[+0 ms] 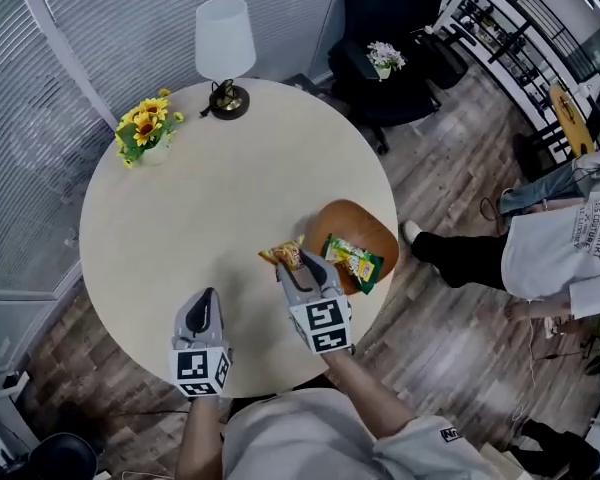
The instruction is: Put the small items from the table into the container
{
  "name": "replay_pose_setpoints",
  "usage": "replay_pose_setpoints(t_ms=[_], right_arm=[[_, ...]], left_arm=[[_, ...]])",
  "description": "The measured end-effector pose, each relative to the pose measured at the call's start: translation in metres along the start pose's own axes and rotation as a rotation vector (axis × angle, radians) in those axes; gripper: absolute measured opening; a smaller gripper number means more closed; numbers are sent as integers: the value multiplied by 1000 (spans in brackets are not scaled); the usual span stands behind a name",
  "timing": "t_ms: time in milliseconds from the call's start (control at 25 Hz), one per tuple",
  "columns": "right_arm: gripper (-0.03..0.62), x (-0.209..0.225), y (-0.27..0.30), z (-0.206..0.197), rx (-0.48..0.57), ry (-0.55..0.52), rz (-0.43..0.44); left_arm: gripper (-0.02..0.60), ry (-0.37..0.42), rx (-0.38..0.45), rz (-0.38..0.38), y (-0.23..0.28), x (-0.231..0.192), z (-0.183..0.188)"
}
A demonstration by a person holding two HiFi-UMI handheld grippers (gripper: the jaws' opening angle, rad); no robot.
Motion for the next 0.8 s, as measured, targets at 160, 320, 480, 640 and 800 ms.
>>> replay_pose_setpoints(t_ms=[160,320,480,640,800], right_arm=[[160,58,-25,-15,-22,-44,-85],[161,116,-36,-37,-77,-29,-166],[163,152,-34,-59,-141,-13,-199],[164,165,-26,-73,-204,-3,-188],[166,168,-19,-82,-240,7,-175]], left_arm=[[-2,11,3,-16,5,34,2],[-2,27,15,-8,6,61,6],[-2,40,11,17,1,80,6],[-2,47,11,47,-2,90,5],[-2,46,11,72,-4,92,4]])
Point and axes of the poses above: the fingertips, and each gripper's own axes: y forward along the fingers, x to its right, z out of its top, the point moved 9 cm from there along -y, backward along the fingers, and after that the axes turned 2 degrees about -z, right-handed, at the moved point
